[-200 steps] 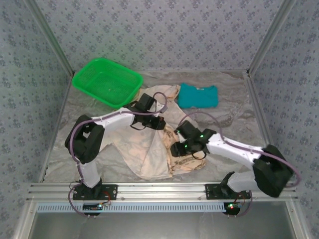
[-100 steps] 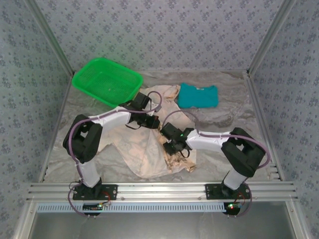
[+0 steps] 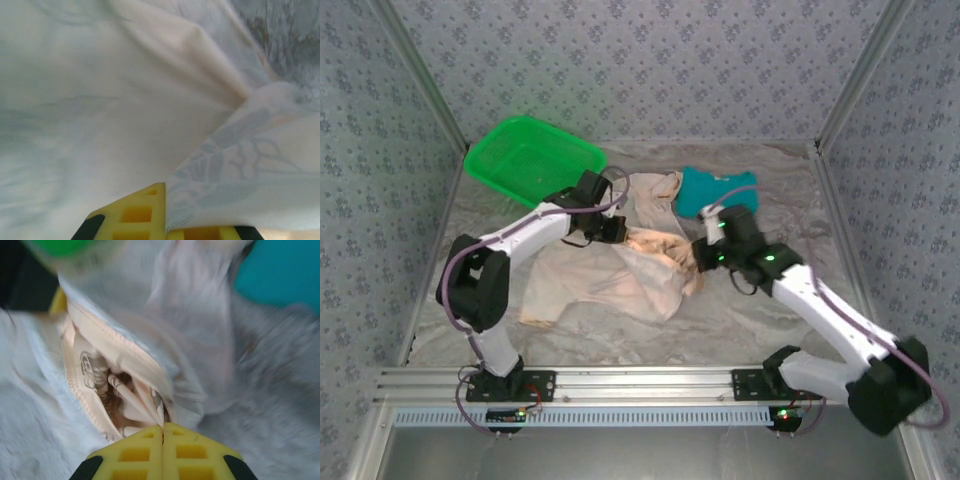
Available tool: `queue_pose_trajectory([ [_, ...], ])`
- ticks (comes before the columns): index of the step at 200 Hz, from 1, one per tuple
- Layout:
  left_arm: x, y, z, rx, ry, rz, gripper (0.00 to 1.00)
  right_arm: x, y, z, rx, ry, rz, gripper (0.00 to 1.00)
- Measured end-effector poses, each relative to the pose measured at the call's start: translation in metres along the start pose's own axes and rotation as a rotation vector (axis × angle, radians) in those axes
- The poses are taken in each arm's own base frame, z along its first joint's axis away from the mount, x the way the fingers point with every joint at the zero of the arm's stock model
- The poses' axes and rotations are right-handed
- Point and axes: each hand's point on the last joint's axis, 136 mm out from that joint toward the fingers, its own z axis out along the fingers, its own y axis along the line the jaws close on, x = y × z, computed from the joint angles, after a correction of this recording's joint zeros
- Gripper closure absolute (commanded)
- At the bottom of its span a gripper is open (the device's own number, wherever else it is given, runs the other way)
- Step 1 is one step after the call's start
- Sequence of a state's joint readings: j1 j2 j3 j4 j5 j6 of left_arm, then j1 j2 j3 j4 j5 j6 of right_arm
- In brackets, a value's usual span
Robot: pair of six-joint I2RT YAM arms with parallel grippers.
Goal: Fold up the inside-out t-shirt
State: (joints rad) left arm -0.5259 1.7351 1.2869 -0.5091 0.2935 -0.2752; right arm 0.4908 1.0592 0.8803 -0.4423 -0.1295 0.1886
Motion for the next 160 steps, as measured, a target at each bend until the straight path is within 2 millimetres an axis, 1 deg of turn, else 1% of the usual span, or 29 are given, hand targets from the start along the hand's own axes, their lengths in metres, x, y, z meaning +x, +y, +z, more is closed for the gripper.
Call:
queue_pose_trajectory([
  [14, -0.007, 0.002, -0.018, -0.024, -0.037, -0.017, 1.00, -0.030, -0.019, -0.032, 0.011, -0.114, 0.044, 1.00],
  [26, -0.010, 0.005, -0.031, -0.049, -0.062, -0.030, 1.00, -0.049, -0.038, -0.056, 0.034, -0.189, 0.090, 1.00],
  [39, -0.012, 0.008, -0.046, -0.072, -0.096, -0.047, 1.00, -0.058, -0.061, -0.072, 0.071, -0.235, 0.151, 1.00],
  [50, -0.006, 0.015, -0.054, -0.092, -0.116, -0.068, 1.00, -0.056, -0.080, -0.075, 0.096, -0.236, 0.216, 1.00],
  [61, 0.007, 0.028, -0.055, -0.120, -0.110, -0.103, 1.00, -0.045, -0.096, -0.068, 0.117, -0.203, 0.284, 1.00],
  [73, 0.027, 0.046, -0.046, -0.154, -0.073, -0.146, 1.00, -0.024, -0.108, -0.051, 0.121, -0.135, 0.353, 1.00],
  [86, 0.053, 0.065, -0.030, -0.192, -0.012, -0.183, 1.00, 0.011, -0.117, -0.025, 0.129, -0.017, 0.435, 1.00],
  [91, 0.064, 0.071, -0.023, -0.203, 0.018, -0.195, 1.00, 0.029, -0.119, -0.014, 0.133, 0.044, 0.469, 1.00],
  [93, 0.067, 0.073, -0.021, -0.208, 0.025, -0.198, 1.00, 0.034, -0.120, -0.012, 0.133, 0.058, 0.476, 1.00],
  [101, 0.084, 0.080, -0.011, -0.221, 0.071, -0.212, 1.00, 0.062, -0.120, 0.001, 0.145, 0.146, 0.518, 1.00],
  [106, 0.093, 0.083, -0.006, -0.227, 0.093, -0.218, 1.00, 0.076, -0.120, 0.005, 0.158, 0.189, 0.534, 1.00],
  [113, 0.104, 0.087, 0.000, -0.234, 0.121, -0.223, 0.93, 0.091, -0.119, 0.008, 0.175, 0.240, 0.547, 1.00],
  [119, 0.110, 0.089, 0.003, -0.237, 0.138, -0.226, 0.83, 0.103, -0.118, 0.009, 0.195, 0.281, 0.553, 0.94],
  [126, 0.114, 0.089, 0.006, -0.235, 0.148, -0.224, 0.69, 0.110, -0.117, 0.009, 0.214, 0.311, 0.553, 0.86],
  [134, 0.115, 0.088, 0.007, -0.228, 0.149, -0.220, 0.60, 0.113, -0.116, 0.009, 0.234, 0.328, 0.546, 0.78],
  [143, 0.113, 0.085, 0.007, -0.210, 0.145, -0.209, 0.55, 0.115, -0.114, 0.008, 0.252, 0.349, 0.530, 0.69],
  [153, 0.111, 0.081, 0.007, -0.194, 0.137, -0.205, 0.52, 0.113, -0.112, 0.008, 0.270, 0.373, 0.489, 0.66],
  [160, 0.109, 0.076, 0.005, -0.184, 0.133, -0.193, 0.50, 0.107, -0.106, 0.009, 0.268, 0.383, 0.448, 0.65],
])
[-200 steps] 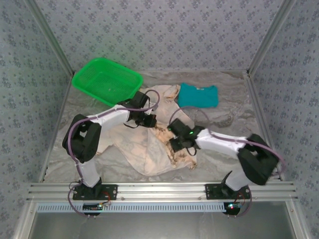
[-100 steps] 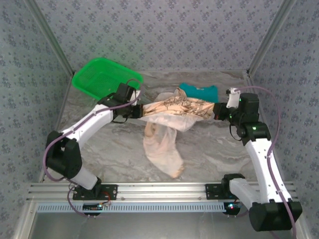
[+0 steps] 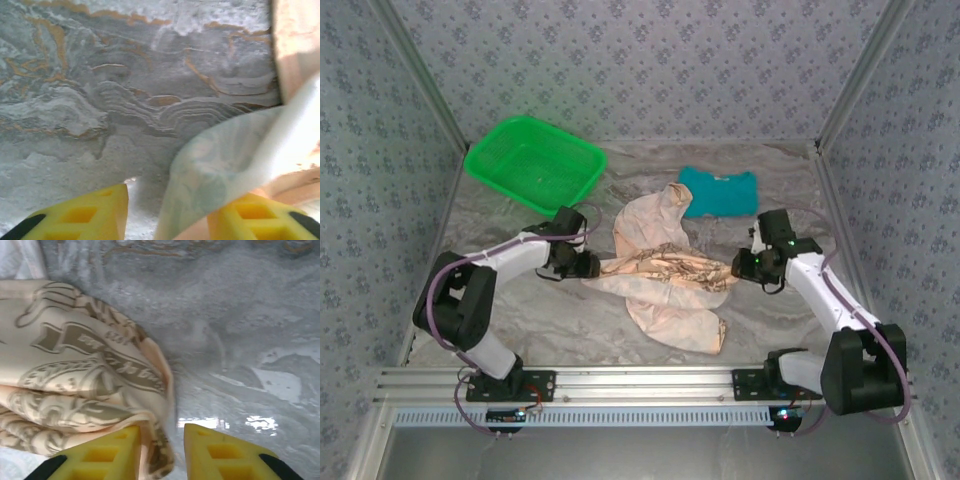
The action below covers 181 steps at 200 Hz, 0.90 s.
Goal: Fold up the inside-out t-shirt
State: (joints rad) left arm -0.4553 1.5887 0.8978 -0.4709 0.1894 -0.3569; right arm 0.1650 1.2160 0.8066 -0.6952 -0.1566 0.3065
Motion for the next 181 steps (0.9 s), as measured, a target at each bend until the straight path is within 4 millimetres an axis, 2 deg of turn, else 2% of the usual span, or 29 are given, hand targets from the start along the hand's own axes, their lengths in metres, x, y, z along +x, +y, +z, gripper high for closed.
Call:
queue_pose_trajectory([
  [13, -0.003, -0.017, -0.010, 0.027, -0.015, 0.044, 0.50, -0.004, 0.023, -0.006, -0.003, -0.003, -0.107, 0.63],
  [20, -0.006, -0.031, -0.016, 0.052, -0.027, 0.077, 0.49, -0.006, 0.041, -0.010, -0.024, -0.013, -0.179, 0.62],
  [43, -0.023, -0.099, -0.042, 0.186, -0.096, 0.218, 0.50, -0.002, 0.099, -0.018, -0.134, -0.017, -0.345, 0.60],
  [59, -0.029, -0.141, -0.048, 0.278, -0.116, 0.288, 0.49, 0.001, 0.118, -0.010, -0.184, 0.005, -0.372, 0.59],
  [72, -0.031, -0.161, -0.038, 0.318, -0.101, 0.314, 0.47, 0.005, 0.122, 0.005, -0.191, 0.036, -0.356, 0.58],
  [98, -0.024, -0.168, 0.000, 0.318, -0.026, 0.308, 0.40, 0.015, 0.118, 0.033, -0.169, 0.086, -0.315, 0.56],
  [112, -0.016, -0.166, 0.019, 0.310, 0.023, 0.301, 0.40, 0.020, 0.115, 0.044, -0.155, 0.101, -0.304, 0.66],
  [117, -0.014, -0.166, 0.026, 0.305, 0.039, 0.300, 0.43, 0.020, 0.115, 0.047, -0.151, 0.107, -0.308, 0.70],
  [121, -0.012, -0.167, 0.030, 0.304, 0.049, 0.301, 0.48, 0.020, 0.115, 0.050, -0.148, 0.110, -0.302, 0.79],
  [125, -0.011, -0.168, 0.036, 0.301, 0.058, 0.299, 0.61, 0.020, 0.115, 0.053, -0.146, 0.111, -0.294, 0.86],
  [126, -0.011, -0.168, 0.036, 0.301, 0.059, 0.301, 0.61, 0.020, 0.115, 0.054, -0.145, 0.113, -0.293, 0.86],
  [129, -0.011, -0.168, 0.039, 0.299, 0.064, 0.297, 0.70, 0.020, 0.115, 0.056, -0.143, 0.112, -0.304, 0.92],
  [134, -0.010, -0.168, 0.044, 0.295, 0.072, 0.298, 0.80, 0.020, 0.115, 0.059, -0.138, 0.115, -0.295, 0.98],
  [146, -0.012, -0.169, 0.050, 0.292, 0.080, 0.293, 0.99, 0.019, 0.114, 0.062, -0.126, 0.108, -0.285, 1.00],
  [166, -0.022, -0.168, 0.044, 0.305, 0.061, 0.268, 1.00, 0.012, 0.114, 0.054, -0.139, 0.072, -0.285, 1.00],
  [181, -0.038, -0.164, 0.024, 0.341, 0.026, 0.228, 1.00, -0.002, 0.113, 0.034, -0.178, 0.011, -0.267, 1.00],
])
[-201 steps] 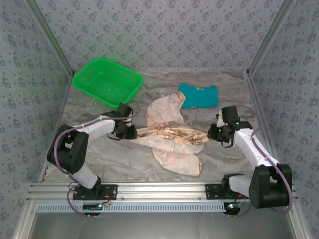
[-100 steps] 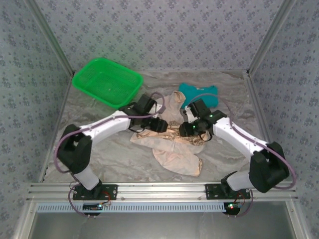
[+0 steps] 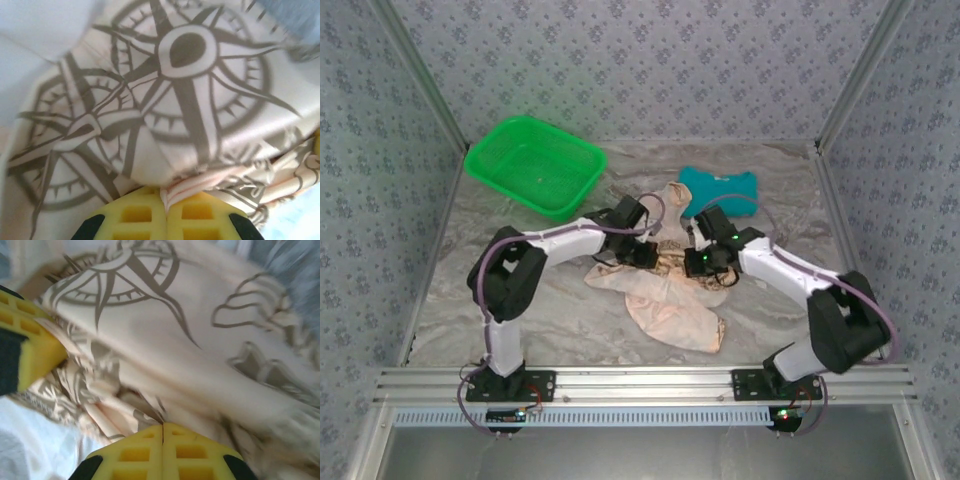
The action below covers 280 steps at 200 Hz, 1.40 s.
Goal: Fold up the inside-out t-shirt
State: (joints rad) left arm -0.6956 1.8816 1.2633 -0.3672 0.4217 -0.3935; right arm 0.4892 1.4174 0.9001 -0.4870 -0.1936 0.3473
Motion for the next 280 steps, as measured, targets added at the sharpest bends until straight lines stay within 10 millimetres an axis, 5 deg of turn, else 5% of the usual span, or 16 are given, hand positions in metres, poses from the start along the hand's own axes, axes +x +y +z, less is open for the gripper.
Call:
queue_pose_trajectory([
  [46, -0.055, -0.021, -0.132, 0.173, -0.272, -0.047, 1.00, -0.058, -0.030, -0.121, -0.025, -0.332, 0.100, 1.00],
  [72, -0.036, -0.013, -0.178, 0.230, -0.381, -0.080, 1.00, -0.047, -0.048, -0.146, 0.010, -0.370, 0.154, 1.00],
  [90, -0.003, 0.014, -0.157, 0.191, -0.330, -0.128, 0.99, -0.019, -0.064, -0.121, 0.043, -0.281, 0.220, 1.00],
  [112, 0.050, 0.055, -0.101, 0.109, -0.169, -0.197, 0.66, 0.019, -0.084, -0.074, 0.091, -0.108, 0.300, 1.00],
  [118, 0.065, 0.066, -0.087, 0.083, -0.122, -0.219, 0.55, 0.029, -0.089, -0.063, 0.108, -0.060, 0.317, 0.89],
  [130, 0.091, 0.083, -0.070, 0.041, -0.042, -0.268, 0.51, 0.045, -0.095, -0.048, 0.133, 0.020, 0.338, 0.69],
  [143, 0.102, 0.087, -0.065, 0.015, -0.007, -0.276, 0.41, 0.050, -0.088, -0.042, 0.134, 0.058, 0.296, 0.63],
  [160, 0.092, 0.070, -0.071, 0.012, -0.031, -0.199, 0.34, 0.043, -0.058, -0.043, 0.095, 0.063, 0.141, 0.58],
  [190, 0.054, 0.010, -0.089, 0.073, -0.114, 0.006, 0.34, 0.012, 0.022, -0.057, -0.057, -0.014, -0.156, 0.54],
  [207, 0.045, -0.008, -0.086, 0.088, -0.129, 0.060, 0.34, 0.006, 0.047, -0.050, -0.110, -0.027, -0.245, 0.53],
  [262, 0.077, 0.035, -0.017, -0.112, 0.042, -0.013, 0.35, 0.028, 0.040, 0.030, -0.014, 0.122, -0.266, 0.54],
  [270, 0.079, 0.042, -0.012, -0.140, 0.050, -0.029, 0.48, 0.028, 0.035, 0.038, 0.021, 0.123, -0.260, 0.60],
  [273, 0.079, 0.044, -0.012, -0.149, 0.050, -0.032, 0.60, 0.028, 0.033, 0.039, 0.030, 0.123, -0.255, 0.64],
  [280, 0.076, 0.046, -0.012, -0.163, 0.043, -0.038, 0.76, 0.026, 0.028, 0.042, 0.056, 0.118, -0.244, 0.81],
])
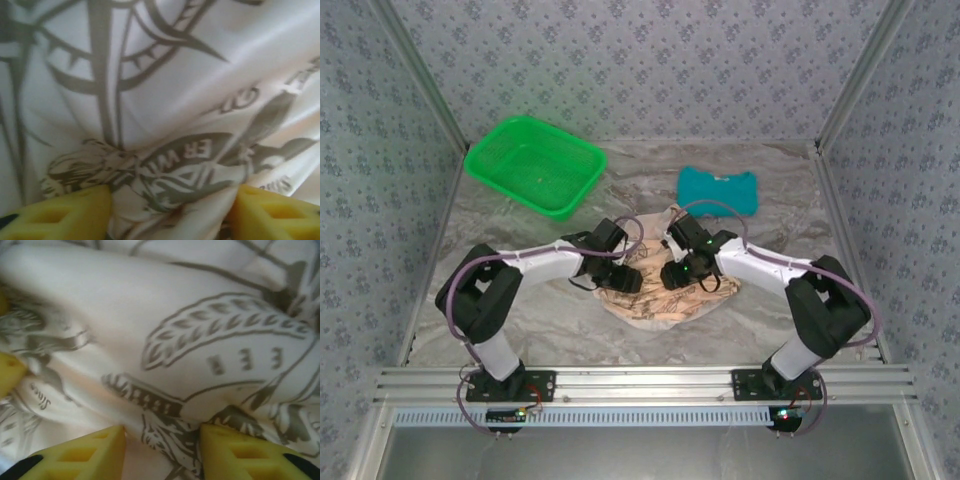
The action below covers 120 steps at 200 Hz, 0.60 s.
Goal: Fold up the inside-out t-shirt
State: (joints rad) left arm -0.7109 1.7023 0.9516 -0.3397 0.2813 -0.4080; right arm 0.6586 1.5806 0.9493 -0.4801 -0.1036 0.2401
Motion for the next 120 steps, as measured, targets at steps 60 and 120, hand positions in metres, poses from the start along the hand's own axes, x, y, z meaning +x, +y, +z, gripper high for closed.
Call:
queue_pose_trajectory([
  [60, -0.052, -0.030, -0.057, 0.093, -0.156, 0.107, 1.00, -0.034, -0.053, -0.047, 0.047, -0.159, 0.202, 1.00],
  [120, -0.065, -0.103, -0.159, 0.519, -0.305, 0.278, 1.00, -0.059, -0.089, -0.140, 0.082, -0.377, 0.339, 1.00],
])
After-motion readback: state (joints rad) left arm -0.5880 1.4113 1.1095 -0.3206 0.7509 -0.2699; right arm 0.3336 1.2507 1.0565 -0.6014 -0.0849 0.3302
